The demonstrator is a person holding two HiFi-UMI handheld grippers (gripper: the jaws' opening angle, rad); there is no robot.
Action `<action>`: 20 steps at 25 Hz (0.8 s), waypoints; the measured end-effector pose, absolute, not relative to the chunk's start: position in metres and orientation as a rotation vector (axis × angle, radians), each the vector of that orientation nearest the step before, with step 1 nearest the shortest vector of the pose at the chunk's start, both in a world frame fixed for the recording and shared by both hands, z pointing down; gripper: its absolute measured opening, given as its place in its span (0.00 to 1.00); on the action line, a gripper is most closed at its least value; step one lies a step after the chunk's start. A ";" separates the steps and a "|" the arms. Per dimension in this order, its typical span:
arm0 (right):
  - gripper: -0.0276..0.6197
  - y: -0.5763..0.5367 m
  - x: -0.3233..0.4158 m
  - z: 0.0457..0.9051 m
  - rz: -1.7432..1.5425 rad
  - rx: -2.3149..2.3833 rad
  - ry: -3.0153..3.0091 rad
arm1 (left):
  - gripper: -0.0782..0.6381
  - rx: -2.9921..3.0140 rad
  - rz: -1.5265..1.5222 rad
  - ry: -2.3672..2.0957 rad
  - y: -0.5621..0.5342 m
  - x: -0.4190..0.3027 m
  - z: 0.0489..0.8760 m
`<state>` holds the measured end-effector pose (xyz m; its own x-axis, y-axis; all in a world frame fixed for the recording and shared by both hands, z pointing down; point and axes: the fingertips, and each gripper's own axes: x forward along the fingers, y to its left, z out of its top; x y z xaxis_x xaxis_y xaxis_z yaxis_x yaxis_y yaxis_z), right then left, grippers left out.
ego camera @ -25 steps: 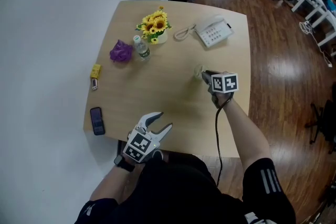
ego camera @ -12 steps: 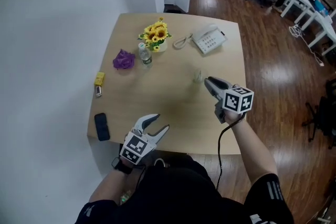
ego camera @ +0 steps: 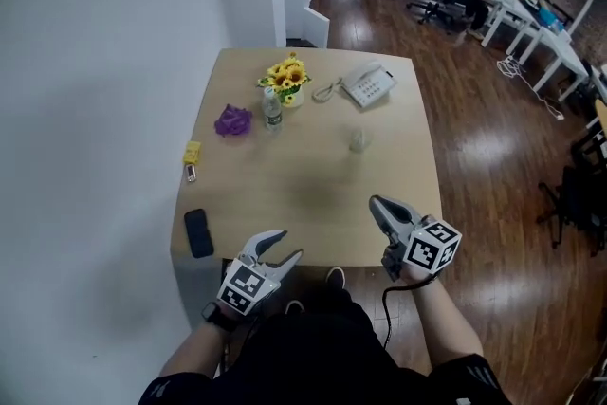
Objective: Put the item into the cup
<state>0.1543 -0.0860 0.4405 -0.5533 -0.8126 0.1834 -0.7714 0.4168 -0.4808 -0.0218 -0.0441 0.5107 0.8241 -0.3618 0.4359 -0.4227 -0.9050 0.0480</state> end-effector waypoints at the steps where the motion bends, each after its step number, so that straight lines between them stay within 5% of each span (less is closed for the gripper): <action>1: 0.05 -0.069 0.145 0.440 -0.795 -1.450 2.591 | 0.39 2.860 0.637 -0.610 -0.034 -0.028 0.512; 20: 0.05 0.087 0.103 0.442 -0.703 -1.557 2.647 | 0.39 2.846 0.595 -0.596 0.048 -0.060 0.512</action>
<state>0.1030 0.0875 0.4419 -0.5114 -0.8286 0.2276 -0.8324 0.4119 -0.3707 -0.0605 0.0478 0.5123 0.8400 -0.3477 0.4165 -0.4170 -0.9049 0.0856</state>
